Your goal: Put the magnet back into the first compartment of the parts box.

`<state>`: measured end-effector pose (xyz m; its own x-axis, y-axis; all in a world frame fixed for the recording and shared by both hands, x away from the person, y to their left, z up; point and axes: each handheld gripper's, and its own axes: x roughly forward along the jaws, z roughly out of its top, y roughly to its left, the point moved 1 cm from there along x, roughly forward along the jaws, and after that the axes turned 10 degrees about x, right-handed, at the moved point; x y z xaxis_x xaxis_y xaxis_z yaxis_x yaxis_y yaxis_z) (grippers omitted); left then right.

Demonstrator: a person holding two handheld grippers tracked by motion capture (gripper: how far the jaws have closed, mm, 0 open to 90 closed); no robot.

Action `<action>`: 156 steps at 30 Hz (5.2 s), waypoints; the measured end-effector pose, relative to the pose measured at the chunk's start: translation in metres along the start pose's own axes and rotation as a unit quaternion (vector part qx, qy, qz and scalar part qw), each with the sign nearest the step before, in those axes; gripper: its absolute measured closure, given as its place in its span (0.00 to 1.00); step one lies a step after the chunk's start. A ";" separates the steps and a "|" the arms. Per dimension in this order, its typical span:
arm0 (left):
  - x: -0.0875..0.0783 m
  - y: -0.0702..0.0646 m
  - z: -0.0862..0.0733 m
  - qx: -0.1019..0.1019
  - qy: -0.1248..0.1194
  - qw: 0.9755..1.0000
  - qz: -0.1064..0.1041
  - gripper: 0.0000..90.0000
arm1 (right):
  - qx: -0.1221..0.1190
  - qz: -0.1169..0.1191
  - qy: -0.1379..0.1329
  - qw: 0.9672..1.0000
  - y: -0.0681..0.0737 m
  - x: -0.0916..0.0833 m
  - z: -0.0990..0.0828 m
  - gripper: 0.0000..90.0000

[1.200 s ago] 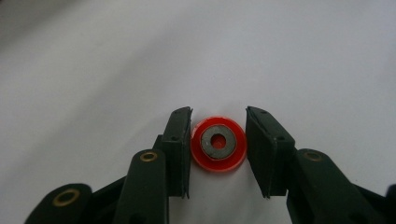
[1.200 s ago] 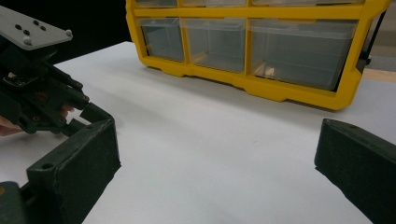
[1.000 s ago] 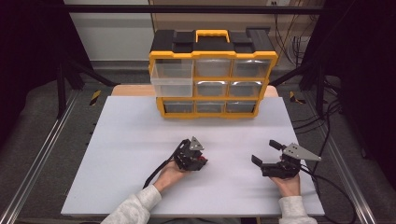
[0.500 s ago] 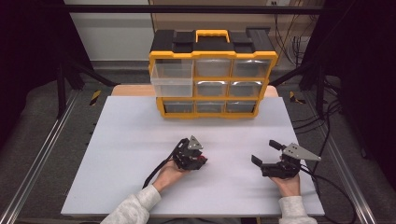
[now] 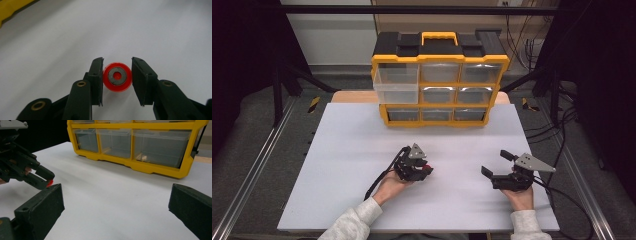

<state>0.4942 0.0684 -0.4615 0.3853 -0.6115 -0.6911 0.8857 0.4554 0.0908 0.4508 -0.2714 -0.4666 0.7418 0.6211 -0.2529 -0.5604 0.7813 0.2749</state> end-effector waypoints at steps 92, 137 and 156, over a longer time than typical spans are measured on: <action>-0.153 0.042 0.031 -0.029 -0.110 0.991 0.075 0.69 | 0.003 0.000 0.002 1.000 -0.001 0.000 0.000 0.00; -0.198 0.074 0.072 -0.025 -0.131 0.985 0.110 0.69 | 0.004 0.000 0.002 1.000 -0.001 -0.001 0.000 0.00; -0.211 0.077 0.095 -0.014 -0.136 0.983 0.121 0.69 | 0.005 0.000 0.000 1.000 -0.001 -0.001 0.001 0.00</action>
<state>0.5060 0.1713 -0.2401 0.6421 -0.6321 -0.4338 0.7538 0.6238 0.2067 0.4511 -0.2732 -0.4662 0.7420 0.6206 -0.2536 -0.5561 0.7810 0.2842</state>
